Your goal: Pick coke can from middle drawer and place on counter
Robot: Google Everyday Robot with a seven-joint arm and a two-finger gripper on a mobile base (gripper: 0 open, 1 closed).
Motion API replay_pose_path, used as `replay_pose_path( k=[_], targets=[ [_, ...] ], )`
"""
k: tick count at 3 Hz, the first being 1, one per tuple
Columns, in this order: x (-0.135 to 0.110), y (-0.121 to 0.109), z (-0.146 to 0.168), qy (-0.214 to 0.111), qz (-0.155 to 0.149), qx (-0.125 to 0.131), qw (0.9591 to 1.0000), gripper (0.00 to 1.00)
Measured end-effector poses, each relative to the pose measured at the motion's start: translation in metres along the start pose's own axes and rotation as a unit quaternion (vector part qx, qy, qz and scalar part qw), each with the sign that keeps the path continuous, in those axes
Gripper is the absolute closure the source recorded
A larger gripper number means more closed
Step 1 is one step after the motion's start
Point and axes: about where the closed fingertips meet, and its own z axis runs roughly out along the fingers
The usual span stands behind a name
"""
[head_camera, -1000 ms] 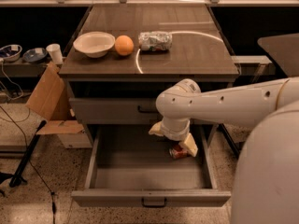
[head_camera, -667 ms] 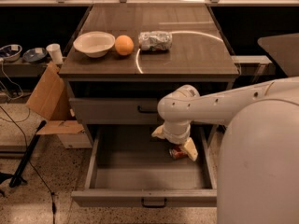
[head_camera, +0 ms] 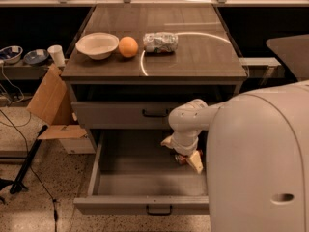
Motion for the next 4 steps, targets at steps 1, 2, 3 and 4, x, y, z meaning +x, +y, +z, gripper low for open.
replay_pose_path(
  k=[1, 2, 3, 4],
  targets=[
    [-0.005, 0.002, 0.021, 0.016, 0.035, -0.017, 0.9991, 0.00],
    [-0.011, 0.003, 0.035, 0.027, 0.068, -0.044, 0.9964, 0.00],
    [-0.010, 0.003, 0.036, 0.026, 0.042, -0.044, 0.9978, 0.00],
    [-0.010, 0.004, 0.037, 0.026, 0.039, -0.045, 0.9978, 0.00]
  ],
)
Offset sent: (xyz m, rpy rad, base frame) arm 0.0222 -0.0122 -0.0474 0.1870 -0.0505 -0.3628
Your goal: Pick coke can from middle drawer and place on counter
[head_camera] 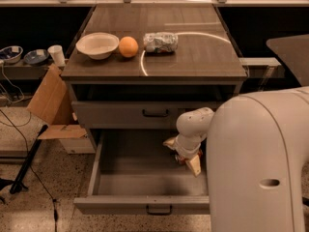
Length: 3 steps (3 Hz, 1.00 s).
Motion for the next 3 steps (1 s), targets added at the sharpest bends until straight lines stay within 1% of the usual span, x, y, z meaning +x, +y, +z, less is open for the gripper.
replay_pose_path(
  k=[1, 2, 3],
  targets=[
    [-0.001, 0.004, 0.008, 0.003, -0.011, -0.005, 0.9999, 0.00],
    [-0.012, 0.009, 0.020, -0.001, 0.018, -0.032, 0.9993, 0.00],
    [-0.023, 0.012, 0.026, -0.003, 0.048, -0.060, 0.9970, 0.00]
  ],
)
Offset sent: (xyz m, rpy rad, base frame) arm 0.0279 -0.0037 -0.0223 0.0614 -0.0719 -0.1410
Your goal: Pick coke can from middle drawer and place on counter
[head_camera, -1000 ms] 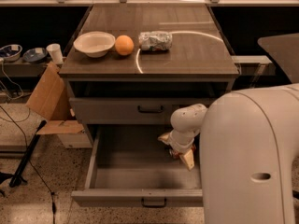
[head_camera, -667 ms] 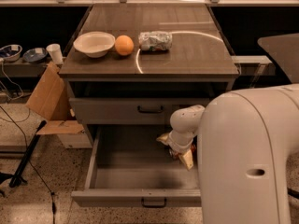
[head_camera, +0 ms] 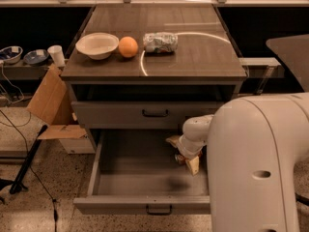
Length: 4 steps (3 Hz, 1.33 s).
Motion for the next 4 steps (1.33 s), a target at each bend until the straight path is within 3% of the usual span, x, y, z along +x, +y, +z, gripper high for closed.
replay_pose_path(
  k=[1, 2, 4],
  targets=[
    [-0.010, 0.007, 0.014, -0.006, 0.025, -0.016, 0.9995, 0.00],
    [-0.019, 0.014, 0.029, -0.025, 0.037, -0.017, 0.9989, 0.00],
    [-0.038, 0.020, 0.052, -0.078, 0.045, 0.002, 0.9959, 0.00]
  ],
)
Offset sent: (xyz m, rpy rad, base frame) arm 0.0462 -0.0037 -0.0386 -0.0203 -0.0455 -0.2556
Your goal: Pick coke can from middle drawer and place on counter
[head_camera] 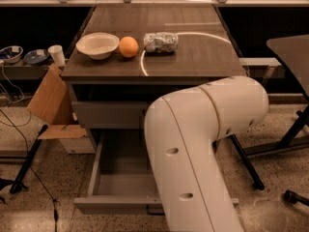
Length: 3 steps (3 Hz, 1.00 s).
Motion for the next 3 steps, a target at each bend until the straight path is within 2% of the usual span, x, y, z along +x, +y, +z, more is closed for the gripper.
replay_pose_path(
  k=[1, 2, 3],
  targets=[
    [-0.009, -0.005, 0.006, -0.013, 0.030, 0.007, 0.9994, 0.00],
    [-0.019, -0.013, 0.010, -0.018, 0.070, 0.014, 0.9973, 0.03],
    [-0.023, -0.017, 0.011, -0.017, 0.087, 0.016, 0.9959, 0.26]
  ],
)
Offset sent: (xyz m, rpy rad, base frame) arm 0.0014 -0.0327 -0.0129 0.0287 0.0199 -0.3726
